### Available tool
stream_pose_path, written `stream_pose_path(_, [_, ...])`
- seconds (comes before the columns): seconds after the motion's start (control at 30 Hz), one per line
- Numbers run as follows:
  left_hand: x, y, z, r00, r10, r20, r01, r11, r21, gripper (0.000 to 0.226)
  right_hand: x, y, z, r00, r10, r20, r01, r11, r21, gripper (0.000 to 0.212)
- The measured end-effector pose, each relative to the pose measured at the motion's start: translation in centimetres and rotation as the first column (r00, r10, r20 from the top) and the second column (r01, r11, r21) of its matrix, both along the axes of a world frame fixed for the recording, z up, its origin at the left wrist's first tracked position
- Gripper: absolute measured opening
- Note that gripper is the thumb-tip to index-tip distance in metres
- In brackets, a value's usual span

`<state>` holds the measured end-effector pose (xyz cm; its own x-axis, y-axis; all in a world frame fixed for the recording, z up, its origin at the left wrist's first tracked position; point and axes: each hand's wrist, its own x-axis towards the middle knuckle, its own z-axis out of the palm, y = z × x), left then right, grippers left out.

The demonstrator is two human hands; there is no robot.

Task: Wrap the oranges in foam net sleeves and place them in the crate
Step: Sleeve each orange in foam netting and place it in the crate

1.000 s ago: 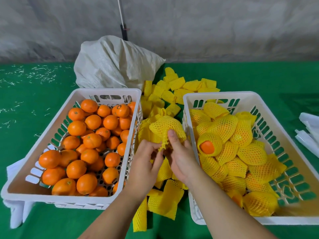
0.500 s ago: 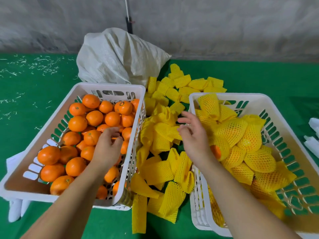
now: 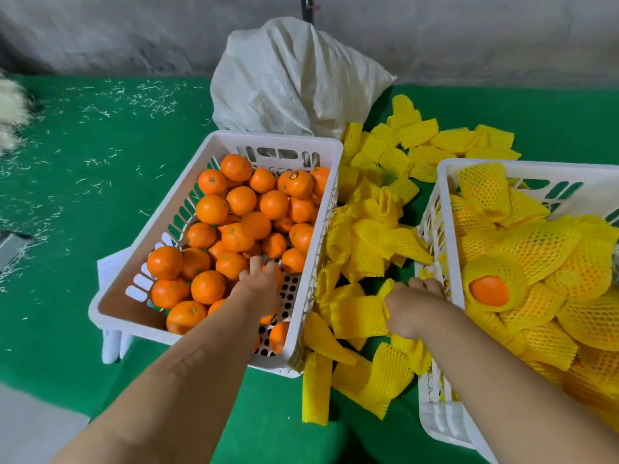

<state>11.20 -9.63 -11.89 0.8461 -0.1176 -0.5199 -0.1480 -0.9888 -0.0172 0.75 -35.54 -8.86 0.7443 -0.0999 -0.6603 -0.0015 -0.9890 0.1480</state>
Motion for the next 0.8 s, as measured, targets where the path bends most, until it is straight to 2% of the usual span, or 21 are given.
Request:
stream_pose_path(0.07, [0.3, 0.0, 0.2, 1.000, -0.014, -0.018, 0.013, 0.999, -0.052, 0.070, 0.1, -0.1, 0.0, 0.989, 0.023, 0.144, -0.028, 0.999, 0.036, 0.035])
stream_pose_path(0.13, [0.5, 0.2, 0.1, 1.000, -0.012, -0.011, 0.011, 0.999, -0.051, 0.077, 0.4, -0.1, 0.1, 0.949, -0.041, 0.314, -0.005, 0.990, 0.142, 0.033])
stream_pose_path(0.23, [0.4, 0.3, 0.1, 1.000, -0.030, 0.004, 0.030, 1.000, 0.000, 0.074, 0.5, -0.2, 0.4, 0.885, -0.133, 0.445, -0.001, 0.958, 0.288, 0.033])
stream_pose_path(0.3, [0.3, 0.2, 0.0, 0.998, -0.061, -0.004, 0.061, 0.998, -0.018, 0.061, 0.3, -0.1, 0.5, 0.879, -0.192, 0.437, -0.011, 0.907, 0.421, 0.041])
stream_pose_path(0.37, [0.2, -0.2, 0.2, 0.995, -0.096, 0.012, 0.096, 0.995, -0.022, 0.052, 0.1, 0.1, 0.9, 0.876, -0.276, 0.397, -0.008, 0.813, 0.583, 0.057])
stream_pose_path(0.43, [0.1, -0.7, 0.0, 0.994, -0.102, 0.044, 0.103, 0.995, -0.017, 0.053, -0.3, 0.4, 1.3, 0.834, -0.423, 0.354, 0.005, 0.647, 0.763, 0.062])
stream_pose_path(0.5, [-0.2, -1.8, 0.2, 0.997, -0.079, -0.019, 0.077, 0.991, -0.108, 0.051, -1.2, 0.7, 1.3, 0.725, -0.611, 0.316, -0.012, 0.448, 0.894, 0.044])
stream_pose_path(0.57, [-0.3, -2.9, 0.3, 0.994, -0.112, -0.018, 0.106, 0.971, -0.213, 0.050, -2.3, 0.7, 1.1, 0.582, -0.752, 0.308, -0.044, 0.350, 0.936, 0.028])
stream_pose_path(0.6, [-0.2, -3.1, 0.2, 0.978, -0.209, -0.028, 0.203, 0.968, -0.148, 0.058, -2.9, 0.6, 0.9, 0.538, -0.793, 0.286, -0.055, 0.305, 0.951, 0.026])
stream_pose_path(0.67, [-0.4, -2.7, -0.5, 0.985, -0.165, -0.041, 0.163, 0.985, -0.064, 0.072, -3.3, 0.7, 1.1, 0.503, -0.837, 0.216, -0.062, 0.214, 0.975, 0.027])
stream_pose_path(0.73, [-0.4, -2.4, 0.2, 0.991, -0.131, 0.023, 0.131, 0.991, 0.006, 0.065, -2.9, 1.0, 1.8, 0.470, -0.869, 0.155, -0.055, 0.146, 0.988, 0.028])
stream_pose_path(0.8, [-0.2, -1.9, 1.0, 0.997, -0.037, 0.062, 0.042, 0.996, -0.083, 0.063, -2.2, 1.3, 2.4, 0.446, -0.887, 0.119, -0.047, 0.110, 0.993, 0.024])
